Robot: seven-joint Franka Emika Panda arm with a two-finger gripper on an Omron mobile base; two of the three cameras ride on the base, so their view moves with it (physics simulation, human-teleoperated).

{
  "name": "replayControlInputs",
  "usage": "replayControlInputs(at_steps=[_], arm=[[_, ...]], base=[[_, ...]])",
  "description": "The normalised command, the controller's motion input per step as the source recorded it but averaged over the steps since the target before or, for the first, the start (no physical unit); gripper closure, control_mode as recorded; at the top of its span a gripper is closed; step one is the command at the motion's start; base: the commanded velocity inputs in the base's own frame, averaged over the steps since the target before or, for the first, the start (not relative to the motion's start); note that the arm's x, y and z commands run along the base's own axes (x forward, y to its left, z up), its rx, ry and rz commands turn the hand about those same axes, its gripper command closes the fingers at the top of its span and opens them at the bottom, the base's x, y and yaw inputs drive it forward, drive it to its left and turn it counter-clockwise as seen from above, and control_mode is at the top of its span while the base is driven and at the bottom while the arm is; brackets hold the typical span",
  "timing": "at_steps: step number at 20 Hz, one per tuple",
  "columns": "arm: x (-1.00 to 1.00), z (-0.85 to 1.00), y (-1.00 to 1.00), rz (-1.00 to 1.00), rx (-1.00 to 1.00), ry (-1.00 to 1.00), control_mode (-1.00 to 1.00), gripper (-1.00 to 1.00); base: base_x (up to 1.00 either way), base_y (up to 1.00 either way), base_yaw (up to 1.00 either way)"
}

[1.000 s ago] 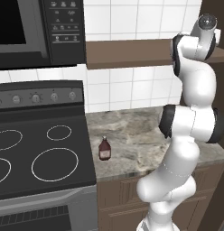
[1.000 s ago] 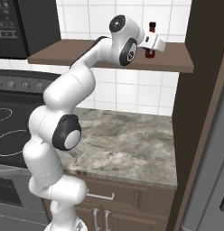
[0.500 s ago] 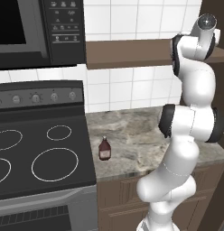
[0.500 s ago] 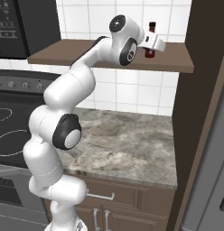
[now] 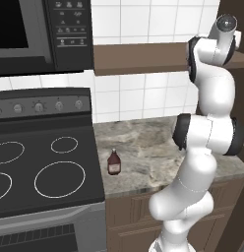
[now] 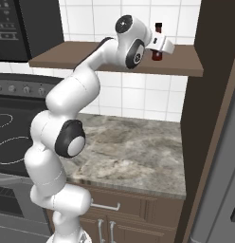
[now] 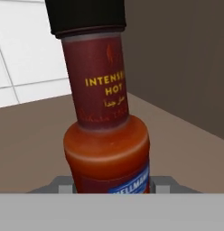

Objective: Take 2 condiments from the cabinet and move them on the counter near the stove.Make sure the condiments are lined up with each other, next to each other.

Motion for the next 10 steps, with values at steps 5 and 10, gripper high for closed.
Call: replayControlInputs(at_steps=[5,10], arm=[[-0.63,0.00,0.10,0.12,0.00,-0.03,-1.00,1.00],[-0.96,0.00,0.40,0.25,0.00,0.00,-1.00,1.00]], base=[[0.00,0.00,0.00],[0.00,0.00,0.00]])
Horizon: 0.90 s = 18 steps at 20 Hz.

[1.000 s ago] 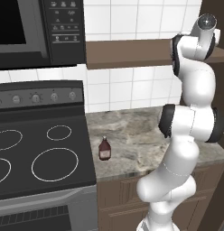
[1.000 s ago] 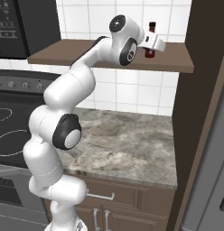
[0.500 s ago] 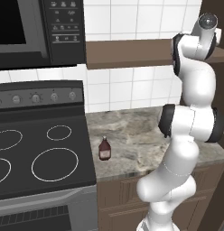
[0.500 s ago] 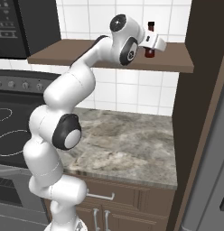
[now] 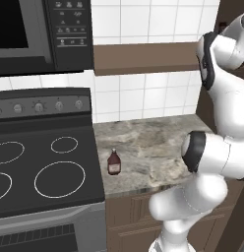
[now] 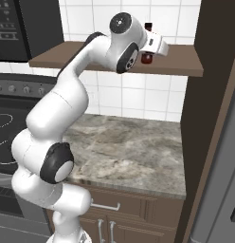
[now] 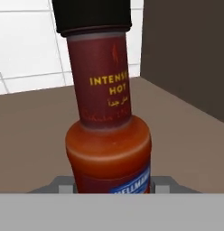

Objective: Take 2 condiments from the cabinet and move them on the counter near the stove.Make sure the condiments are lined up with each other, next to each other.

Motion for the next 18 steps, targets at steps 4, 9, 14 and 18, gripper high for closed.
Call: replayControlInputs(at_steps=[4,9,14,18], arm=[[-1.00,0.00,0.46,0.32,0.00,-0.02,-1.00,1.00],[-1.00,0.00,0.73,0.36,-0.01,0.00,-1.00,1.00],[-1.00,0.00,0.83,0.39,-0.01,0.00,-1.00,1.00],[-0.97,-0.07,0.78,0.41,0.00,0.01,-1.00,1.00]], base=[[0.00,0.00,0.00],[0.00,0.00,0.00],[0.00,0.00,0.00],[0.00,0.00,0.00]])
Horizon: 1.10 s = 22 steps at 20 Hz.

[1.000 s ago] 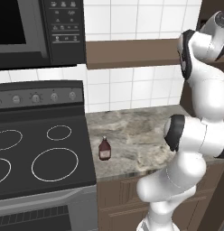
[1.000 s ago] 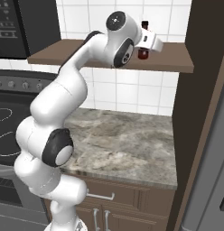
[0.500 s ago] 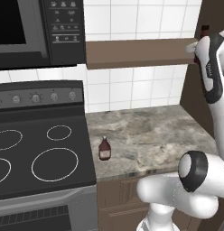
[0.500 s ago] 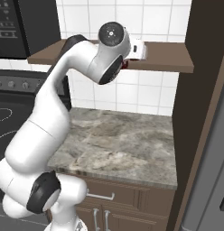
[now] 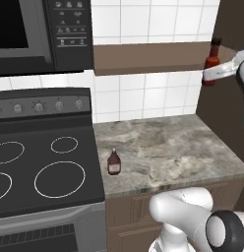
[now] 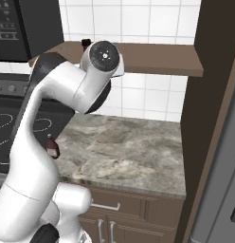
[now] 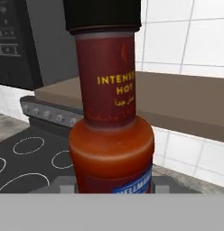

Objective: Take 2 condiments from the cabinet and move them on the counter near the stove.Make sure the condiments are lined up with each other, next to each other.

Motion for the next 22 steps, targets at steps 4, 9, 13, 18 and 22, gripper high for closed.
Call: replayControlInputs(at_steps=[4,9,13,18,22], arm=[[-0.64,-0.56,0.71,0.42,0.00,0.01,-1.00,1.00],[-0.11,-0.76,0.43,0.40,0.08,0.00,-1.00,1.00],[0.06,-0.67,0.10,0.37,0.06,0.01,-1.00,1.00],[0.30,-0.60,0.00,0.36,0.01,0.00,-1.00,1.00],[0.18,-0.43,0.00,0.37,0.00,0.00,-1.00,1.00]], base=[[0.00,0.00,0.00],[0.00,0.00,0.00],[0.00,0.00,0.00],[0.00,0.00,0.00],[0.00,0.00,0.00]])
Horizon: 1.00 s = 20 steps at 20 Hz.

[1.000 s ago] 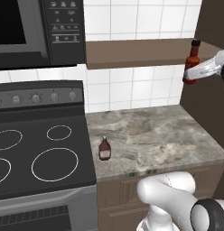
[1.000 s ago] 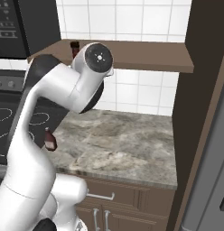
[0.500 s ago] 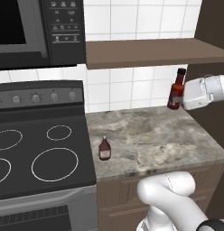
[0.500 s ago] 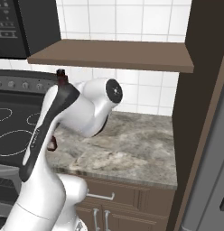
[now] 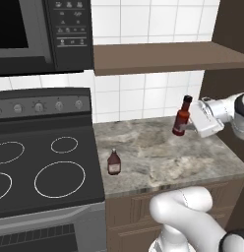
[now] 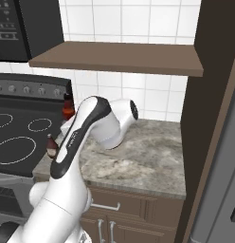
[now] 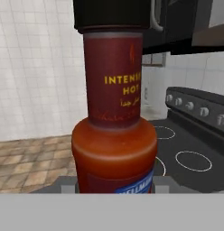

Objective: Take 2 condiments from the cabinet and move them on the counter near the stove.Make sure the condiments are lined up with each other, next to each other.

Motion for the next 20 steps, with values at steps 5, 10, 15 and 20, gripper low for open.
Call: replayControlInputs(at_steps=[5,10,15,20], arm=[[0.30,-0.44,0.00,0.29,0.00,0.00,-1.00,1.00],[0.25,-0.36,0.01,0.16,0.00,0.00,-1.00,1.00],[0.17,-0.26,0.00,0.02,0.00,0.00,-1.00,1.00],[0.08,-0.28,0.11,0.00,0.00,-0.01,-1.00,1.00]], base=[[0.00,0.00,0.00],[0.00,0.00,0.00],[0.00,0.00,0.00],[0.00,0.00,0.00]])
